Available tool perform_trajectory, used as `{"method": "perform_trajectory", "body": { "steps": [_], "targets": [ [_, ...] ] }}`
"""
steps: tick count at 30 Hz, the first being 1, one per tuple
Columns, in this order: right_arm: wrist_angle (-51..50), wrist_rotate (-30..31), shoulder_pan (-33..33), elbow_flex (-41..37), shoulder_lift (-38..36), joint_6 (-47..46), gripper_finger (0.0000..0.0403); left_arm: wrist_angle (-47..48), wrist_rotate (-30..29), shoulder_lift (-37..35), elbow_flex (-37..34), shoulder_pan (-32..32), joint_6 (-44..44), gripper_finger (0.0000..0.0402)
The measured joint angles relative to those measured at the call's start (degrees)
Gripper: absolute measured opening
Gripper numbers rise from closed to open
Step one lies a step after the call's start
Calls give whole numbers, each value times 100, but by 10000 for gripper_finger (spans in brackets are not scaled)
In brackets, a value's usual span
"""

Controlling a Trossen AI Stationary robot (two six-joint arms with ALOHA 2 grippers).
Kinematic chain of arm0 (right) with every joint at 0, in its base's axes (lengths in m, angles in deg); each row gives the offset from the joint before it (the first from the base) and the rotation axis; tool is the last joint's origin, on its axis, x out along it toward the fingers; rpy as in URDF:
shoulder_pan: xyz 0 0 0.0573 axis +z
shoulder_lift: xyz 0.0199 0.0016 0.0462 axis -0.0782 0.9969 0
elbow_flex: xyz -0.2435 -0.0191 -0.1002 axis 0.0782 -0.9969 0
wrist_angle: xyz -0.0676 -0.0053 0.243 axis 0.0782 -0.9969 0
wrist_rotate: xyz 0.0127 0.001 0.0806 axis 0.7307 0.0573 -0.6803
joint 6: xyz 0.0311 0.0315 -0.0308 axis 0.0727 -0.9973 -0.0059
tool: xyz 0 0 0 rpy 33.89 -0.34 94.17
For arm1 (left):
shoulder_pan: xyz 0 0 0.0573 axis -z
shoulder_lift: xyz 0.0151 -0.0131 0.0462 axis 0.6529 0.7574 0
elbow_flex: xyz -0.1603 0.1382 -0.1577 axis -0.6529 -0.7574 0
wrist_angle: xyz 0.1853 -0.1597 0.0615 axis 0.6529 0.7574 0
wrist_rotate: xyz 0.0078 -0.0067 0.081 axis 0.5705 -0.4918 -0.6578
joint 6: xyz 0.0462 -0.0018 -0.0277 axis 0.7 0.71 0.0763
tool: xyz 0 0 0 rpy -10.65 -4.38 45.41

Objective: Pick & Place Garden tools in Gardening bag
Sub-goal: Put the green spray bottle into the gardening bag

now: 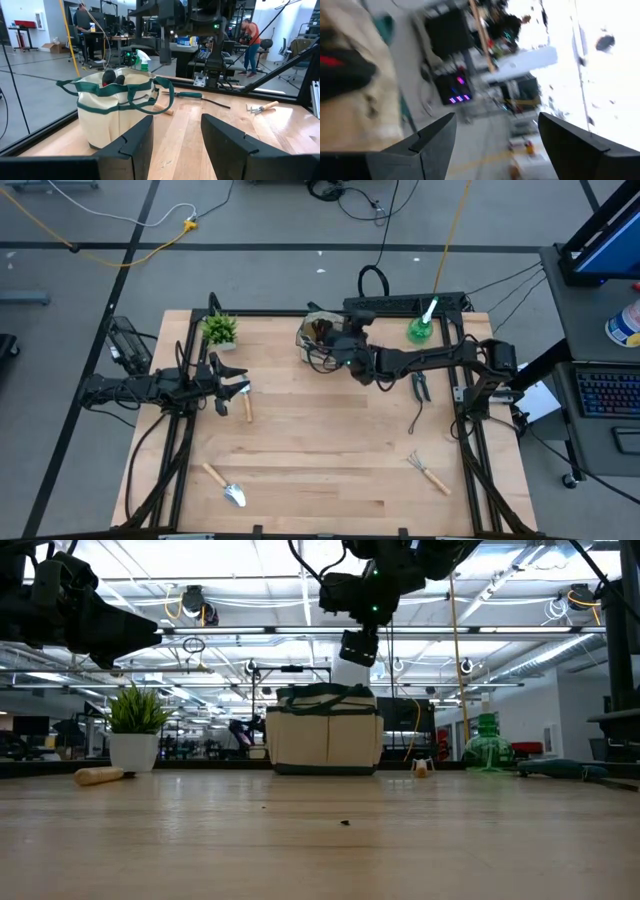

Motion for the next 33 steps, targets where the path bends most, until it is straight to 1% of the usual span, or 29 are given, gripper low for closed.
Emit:
{"method": "perform_trajectory", "body": {
  "steps": [2,3,13,18,22,33],
  "targets": [
    [-23,386,30,0,0,49,273,-2,0,0,0,0,1,170],
    [-48,478,46,0,0,6,272,-2,0,-2,0,-1,2,170],
    [-259,669,195,-22,-467,-301,272,-4,2,-1,0,0,-9,170],
    [-346,826,176,-15,-956,-752,272,-7,2,-1,0,0,-11,170],
    [-433,838,176,-81,-1398,-1136,272,-7,2,-2,0,-1,-14,170],
    [-421,851,176,-745,-2661,-1908,272,-9,2,-2,0,0,-14,170]
  ]
}}
